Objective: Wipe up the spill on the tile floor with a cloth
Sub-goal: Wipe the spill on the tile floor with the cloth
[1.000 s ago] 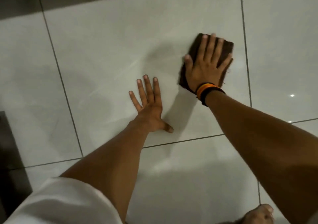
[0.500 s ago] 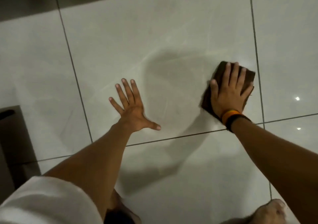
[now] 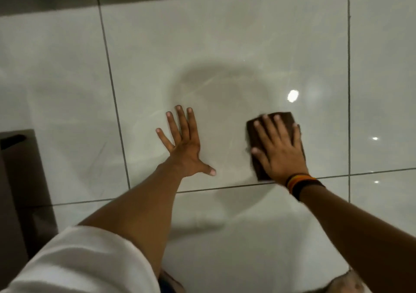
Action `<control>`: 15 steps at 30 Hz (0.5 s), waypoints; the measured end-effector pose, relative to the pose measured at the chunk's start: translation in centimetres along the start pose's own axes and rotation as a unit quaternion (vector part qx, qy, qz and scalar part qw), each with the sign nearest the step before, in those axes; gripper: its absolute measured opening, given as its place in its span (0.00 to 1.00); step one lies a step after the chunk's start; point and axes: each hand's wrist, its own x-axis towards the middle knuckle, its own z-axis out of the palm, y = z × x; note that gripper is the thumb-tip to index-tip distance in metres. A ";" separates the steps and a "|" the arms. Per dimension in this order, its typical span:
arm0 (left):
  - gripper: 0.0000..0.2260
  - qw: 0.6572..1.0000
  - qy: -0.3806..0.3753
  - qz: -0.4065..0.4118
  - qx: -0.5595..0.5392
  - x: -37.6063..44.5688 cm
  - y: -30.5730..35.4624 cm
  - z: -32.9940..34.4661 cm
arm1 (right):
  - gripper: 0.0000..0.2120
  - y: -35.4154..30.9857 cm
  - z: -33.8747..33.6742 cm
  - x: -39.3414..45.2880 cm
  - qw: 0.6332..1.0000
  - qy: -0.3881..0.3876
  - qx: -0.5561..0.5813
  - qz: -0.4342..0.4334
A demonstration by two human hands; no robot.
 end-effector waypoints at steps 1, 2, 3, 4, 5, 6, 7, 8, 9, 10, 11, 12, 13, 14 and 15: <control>0.81 1.000 0.002 -0.003 0.002 0.1 0.0 0.0 | 0.32 0.2 -0.4 1.2 0.998 0.012 0.024 0.060; 0.81 1.000 0.006 -0.004 0.003 0.2 0.0 0.1 | 0.32 -0.2 -1.1 2.9 0.992 0.029 0.049 0.116; 0.81 1.000 0.011 -0.004 0.002 0.3 -0.1 0.1 | 0.32 -1.1 -1.8 5.0 0.983 0.049 0.073 0.162; 0.82 1.000 0.014 -0.002 0.002 0.4 -0.2 0.2 | 0.33 -2.2 -2.5 7.1 0.974 0.066 0.096 0.197; 0.82 1.000 0.015 0.002 0.003 0.4 -0.3 0.4 | 0.33 -3.4 -3.2 9.1 0.968 0.077 0.113 0.213; 0.82 1.000 0.018 0.006 0.005 0.4 -0.3 0.5 | 0.34 -4.8 -3.8 10.6 0.968 0.082 0.120 0.205; 0.82 1.000 0.020 0.008 0.003 0.4 -0.4 0.5 | 0.34 -6.3 -4.1 11.5 0.975 0.082 0.114 0.171; 0.82 1.000 0.022 0.013 -0.001 0.4 -0.4 0.6 | 0.34 -7.7 -4.0 11.6 0.985 0.079 0.092 0.120; 0.82 1.000 0.022 0.019 -0.004 0.4 -0.4 0.7 | 0.33 -8.8 -3.5 11.1 0.993 0.072 0.066 0.064; 0.82 0.999 0.024 0.023 -0.003 0.4 -0.4 0.9 | 0.33 -9.6 -2.9 9.8 0.997 0.064 0.047 0.015; 0.82 0.999 0.028 0.024 -0.003 0.3 -0.4 0.9 | 0.33 -9.9 -2.1 8.1 0.998 0.054 0.040 -0.020; 0.82 0.999 0.032 0.025 -0.003 0.2 -0.3 1.0 | 0.33 -9.6 -1.3 6.0 0.997 0.044 0.042 -0.038; 0.82 0.999 0.035 0.026 -0.002 0.3 -0.2 1.0 | 0.33 -9.2 -0.3 3.5 0.997 0.032 0.047 -0.042; 0.82 0.999 0.036 0.027 0.002 0.2 -0.1 1.0 | 0.33 -8.6 0.7 0.9 0.998 0.023 0.056 -0.029; 0.82 0.999 0.035 0.028 0.005 0.2 -0.1 1.0 | 0.34 -7.9 1.7 -1.8 0.997 0.014 0.070 0.002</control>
